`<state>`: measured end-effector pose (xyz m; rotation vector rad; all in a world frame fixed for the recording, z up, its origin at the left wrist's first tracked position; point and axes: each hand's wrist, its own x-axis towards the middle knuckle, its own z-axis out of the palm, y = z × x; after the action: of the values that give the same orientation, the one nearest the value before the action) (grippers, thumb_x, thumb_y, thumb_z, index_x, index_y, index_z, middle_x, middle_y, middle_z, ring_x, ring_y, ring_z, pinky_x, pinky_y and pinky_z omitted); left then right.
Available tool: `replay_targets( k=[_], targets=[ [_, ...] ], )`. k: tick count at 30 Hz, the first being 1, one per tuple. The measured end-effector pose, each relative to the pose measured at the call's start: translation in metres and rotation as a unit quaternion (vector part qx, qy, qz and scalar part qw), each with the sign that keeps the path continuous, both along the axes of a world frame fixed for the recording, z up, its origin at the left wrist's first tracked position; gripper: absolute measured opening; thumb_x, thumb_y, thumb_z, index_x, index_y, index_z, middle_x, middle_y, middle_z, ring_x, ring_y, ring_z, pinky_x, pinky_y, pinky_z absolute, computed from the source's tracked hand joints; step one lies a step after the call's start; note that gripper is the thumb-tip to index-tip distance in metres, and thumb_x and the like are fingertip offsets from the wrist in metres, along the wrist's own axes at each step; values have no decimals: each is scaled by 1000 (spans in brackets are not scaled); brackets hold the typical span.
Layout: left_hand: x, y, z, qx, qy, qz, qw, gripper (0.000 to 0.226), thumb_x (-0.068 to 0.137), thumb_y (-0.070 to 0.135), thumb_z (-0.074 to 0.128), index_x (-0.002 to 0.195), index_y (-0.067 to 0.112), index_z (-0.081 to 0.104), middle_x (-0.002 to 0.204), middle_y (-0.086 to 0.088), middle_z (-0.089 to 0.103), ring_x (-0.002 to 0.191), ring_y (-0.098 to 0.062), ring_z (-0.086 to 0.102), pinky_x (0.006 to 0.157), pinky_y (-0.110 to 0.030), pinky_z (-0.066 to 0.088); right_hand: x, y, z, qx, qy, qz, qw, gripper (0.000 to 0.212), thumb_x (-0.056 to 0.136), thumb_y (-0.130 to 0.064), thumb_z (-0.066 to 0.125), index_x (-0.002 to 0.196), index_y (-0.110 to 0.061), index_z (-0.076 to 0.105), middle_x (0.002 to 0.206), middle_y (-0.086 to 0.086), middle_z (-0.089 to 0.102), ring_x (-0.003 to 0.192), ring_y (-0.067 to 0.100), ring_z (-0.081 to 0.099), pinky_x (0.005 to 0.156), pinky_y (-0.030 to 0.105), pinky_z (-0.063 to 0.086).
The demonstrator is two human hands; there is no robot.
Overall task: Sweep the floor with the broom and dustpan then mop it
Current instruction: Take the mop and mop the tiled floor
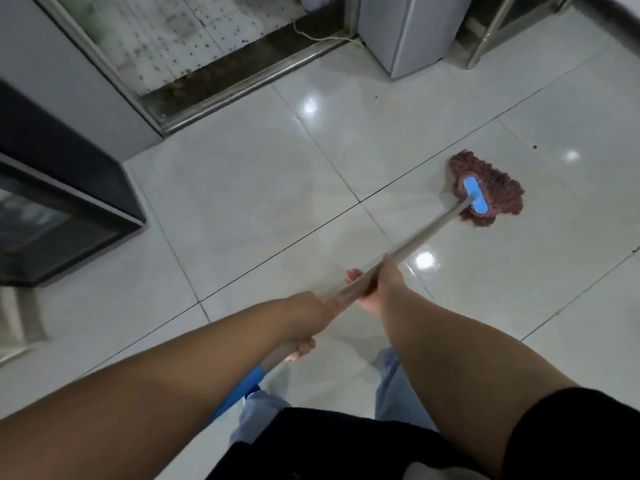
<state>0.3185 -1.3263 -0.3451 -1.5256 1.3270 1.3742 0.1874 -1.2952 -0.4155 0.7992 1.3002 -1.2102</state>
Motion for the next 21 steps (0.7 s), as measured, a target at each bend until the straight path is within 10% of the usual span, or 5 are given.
replay_targets(
  k=[5, 11, 21],
  targets=[
    [184, -21, 17, -40, -37, -83, 995, 61, 85, 66, 39, 75, 6, 43, 48, -9, 47, 20, -13, 36, 36, -11, 35, 174, -14, -3, 14, -77, -52, 996, 39, 100, -34, 32, 76, -5, 44, 68, 9, 50, 57, 20, 51, 57, 29, 48],
    [334, -76, 58, 16, -103, -102, 989, 62, 81, 72, 38, 69, 11, 39, 35, 0, 40, 25, -15, 33, 39, -12, 33, 329, -46, 17, -17, -123, 9, 992, 42, 102, -33, 18, 77, -7, 40, 67, 11, 48, 56, 21, 48, 60, 34, 46],
    [284, -130, 39, 27, -95, -179, 979, 64, 82, 72, 34, 72, 10, 44, 41, -1, 43, 32, -18, 36, 40, -18, 36, 283, -70, 7, -39, -124, -34, 991, 41, 103, -33, 23, 116, 0, 42, 87, 18, 54, 70, 31, 58, 44, 40, 56]
  ],
)
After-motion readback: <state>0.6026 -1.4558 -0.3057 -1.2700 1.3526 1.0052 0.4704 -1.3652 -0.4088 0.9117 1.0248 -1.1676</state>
